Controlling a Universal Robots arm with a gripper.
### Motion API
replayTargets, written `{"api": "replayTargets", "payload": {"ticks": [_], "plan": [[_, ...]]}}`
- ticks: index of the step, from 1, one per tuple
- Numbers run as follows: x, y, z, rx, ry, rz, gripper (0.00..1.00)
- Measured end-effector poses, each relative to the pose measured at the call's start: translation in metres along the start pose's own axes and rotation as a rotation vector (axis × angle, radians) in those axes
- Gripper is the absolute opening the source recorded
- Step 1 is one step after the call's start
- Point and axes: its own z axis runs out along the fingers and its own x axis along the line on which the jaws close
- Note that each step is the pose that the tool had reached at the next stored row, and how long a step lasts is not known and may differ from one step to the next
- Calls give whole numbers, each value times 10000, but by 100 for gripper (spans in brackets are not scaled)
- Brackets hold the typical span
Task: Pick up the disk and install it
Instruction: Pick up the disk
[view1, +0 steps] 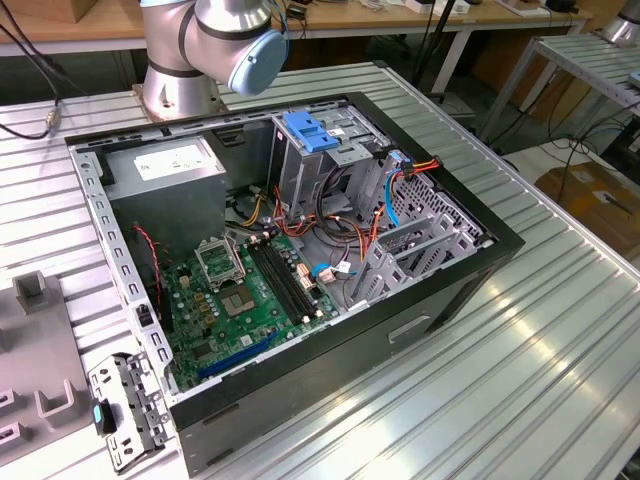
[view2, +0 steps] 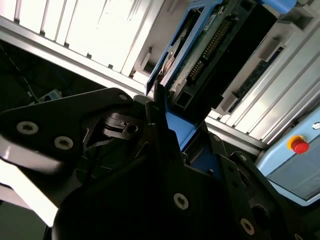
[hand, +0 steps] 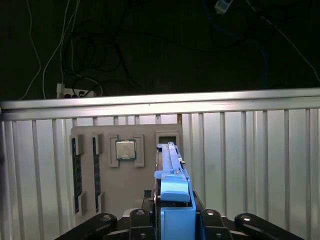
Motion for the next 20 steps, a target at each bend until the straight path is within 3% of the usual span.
{"api": "replayTargets", "payload": {"ticks": [6, 20], "plan": [[5, -3, -114, 0, 0, 0, 37], [12, -8, -284, 0, 0, 0, 37]]}}
